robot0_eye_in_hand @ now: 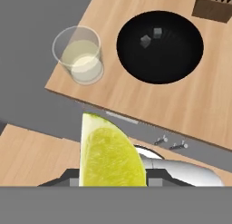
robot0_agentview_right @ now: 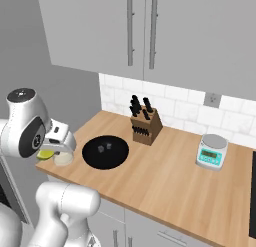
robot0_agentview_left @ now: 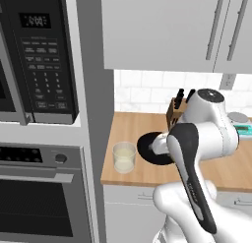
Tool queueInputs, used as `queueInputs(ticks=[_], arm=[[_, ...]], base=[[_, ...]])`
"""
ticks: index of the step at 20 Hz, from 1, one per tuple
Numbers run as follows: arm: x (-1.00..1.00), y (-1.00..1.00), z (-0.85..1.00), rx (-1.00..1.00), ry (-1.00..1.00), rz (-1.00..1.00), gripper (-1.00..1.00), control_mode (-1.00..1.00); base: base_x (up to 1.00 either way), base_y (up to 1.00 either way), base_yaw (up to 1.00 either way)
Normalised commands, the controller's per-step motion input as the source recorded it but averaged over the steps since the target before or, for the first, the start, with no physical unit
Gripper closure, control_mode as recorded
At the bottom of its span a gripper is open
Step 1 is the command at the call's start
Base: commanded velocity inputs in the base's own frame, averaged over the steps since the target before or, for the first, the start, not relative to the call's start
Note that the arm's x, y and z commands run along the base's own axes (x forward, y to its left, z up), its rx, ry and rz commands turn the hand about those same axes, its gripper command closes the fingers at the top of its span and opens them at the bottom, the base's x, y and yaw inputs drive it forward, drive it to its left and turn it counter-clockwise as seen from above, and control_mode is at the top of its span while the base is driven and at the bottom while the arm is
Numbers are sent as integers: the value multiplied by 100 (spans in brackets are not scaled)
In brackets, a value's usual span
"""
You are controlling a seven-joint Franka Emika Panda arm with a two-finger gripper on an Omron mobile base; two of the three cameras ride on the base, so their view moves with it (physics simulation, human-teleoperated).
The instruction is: Grab a lemon wedge from the fridge and one ice cube from the ice bowl, and put them in the glass of lemonade.
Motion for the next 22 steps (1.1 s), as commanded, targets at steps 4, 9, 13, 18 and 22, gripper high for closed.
queueInputs(ticks=[4,9,13,18,22], arm=[[51,0,-25,2,0,22,100,-100],[64,0,-1,0,5,21,100,-100],[69,6,0,0,3,20,100,-100],[40,31,-13,-2,0,15,100,-100],[20,52,-28,-6,0,5,100,-100]], base=[[0,0,0],[0,0,0],[0,0,0],[0,0,0],[0,0,0]])
